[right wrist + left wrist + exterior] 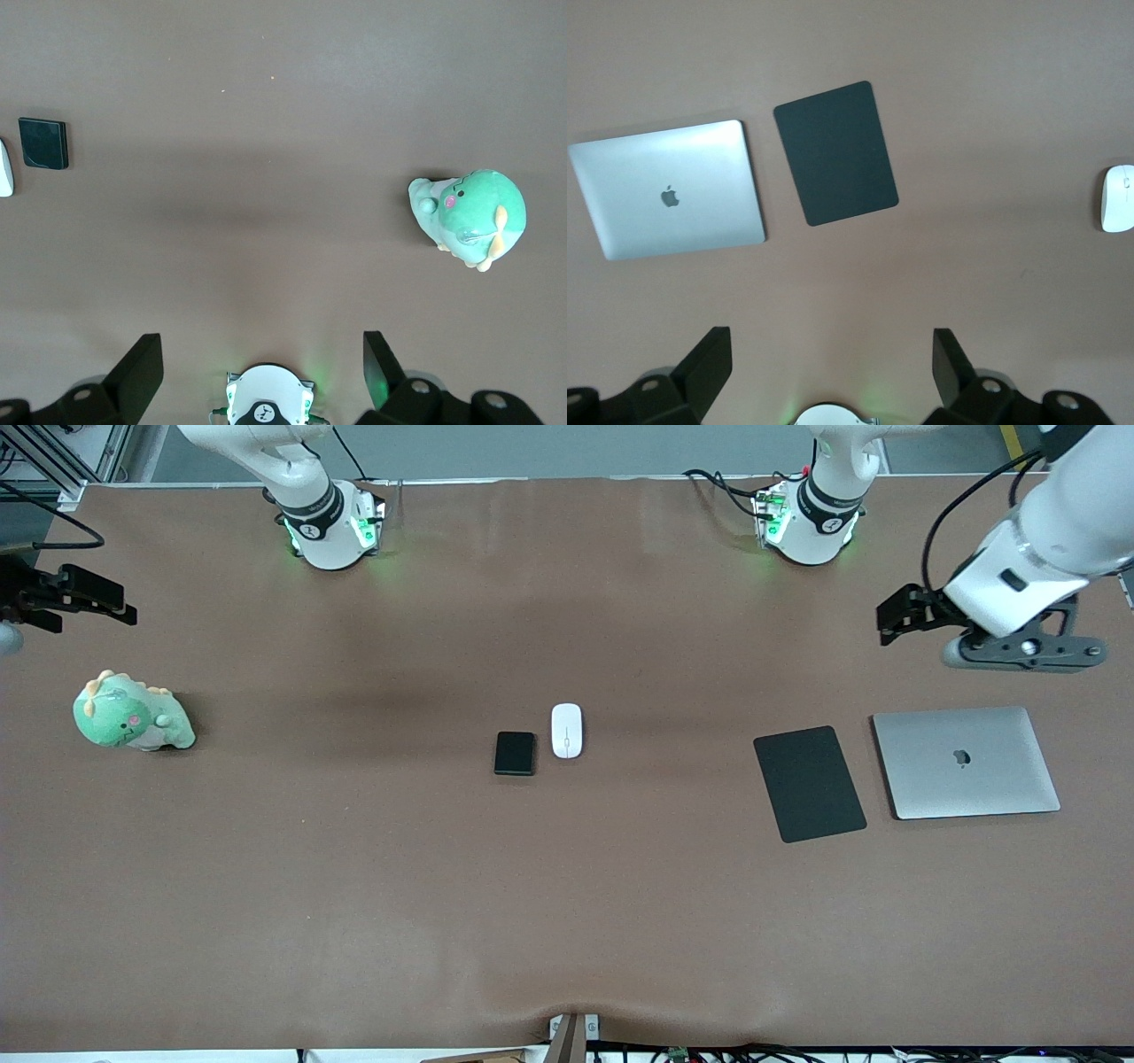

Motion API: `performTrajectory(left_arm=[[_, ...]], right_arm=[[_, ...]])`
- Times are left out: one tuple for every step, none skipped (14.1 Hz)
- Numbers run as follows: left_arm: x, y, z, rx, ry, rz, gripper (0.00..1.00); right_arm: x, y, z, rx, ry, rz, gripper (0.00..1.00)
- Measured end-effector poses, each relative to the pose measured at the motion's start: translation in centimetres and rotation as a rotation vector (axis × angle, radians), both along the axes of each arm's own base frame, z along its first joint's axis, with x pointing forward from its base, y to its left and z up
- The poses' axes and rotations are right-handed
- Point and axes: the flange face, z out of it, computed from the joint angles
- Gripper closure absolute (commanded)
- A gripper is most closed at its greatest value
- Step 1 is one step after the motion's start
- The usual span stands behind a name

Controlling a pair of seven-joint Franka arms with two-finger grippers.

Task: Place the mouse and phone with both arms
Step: 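Reach the left gripper over the white mouse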

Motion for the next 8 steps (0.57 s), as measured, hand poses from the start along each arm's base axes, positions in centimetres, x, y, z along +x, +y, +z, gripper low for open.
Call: performTrajectory(left_arm=[[-0.1, -1.2, -0.9, 0.0, -0.002, -0.009, 0.0], [-0.2, -2.6, -1.9, 0.0, -0.006, -0.009, 0.0], [-0.5, -4.3, -3.0, 0.0, -0.013, 0.002, 0.0], [-0.8, -6.1, -4.2, 0.0, -0.021, 0.013, 0.0], [-1.2, -7.7, -5.3, -0.001, -0.027, 0.015, 0.0], [-1.7, -9.3, -6.5, -0.004, -0.032, 0.017, 0.0], [-2.1, -10.8, -7.6, -0.007, -0.03, 0.026, 0.0], [-2.4, -12.4, -8.7, -0.011, -0.026, 0.04, 0.0]], right_arm=[[0.0, 0.0, 0.0, 0.0, 0.0, 0.0, 0.0], [0.0, 0.0, 0.0, 0.0, 0.0, 0.0, 0.0], [0.0, 0.0, 0.0, 0.0, 0.0, 0.0, 0.0], [0.0, 0.0, 0.0, 0.0, 0.0, 0.0, 0.0], [0.0, 0.0, 0.0, 0.001, 0.0, 0.0, 0.0], [0.0, 0.0, -0.1, 0.0, 0.001, 0.001, 0.0], [0.1, 0.1, -0.2, 0.0, 0.004, 0.001, 0.0], [0.3, 0.1, -0.5, -0.001, 0.008, 0.001, 0.0]])
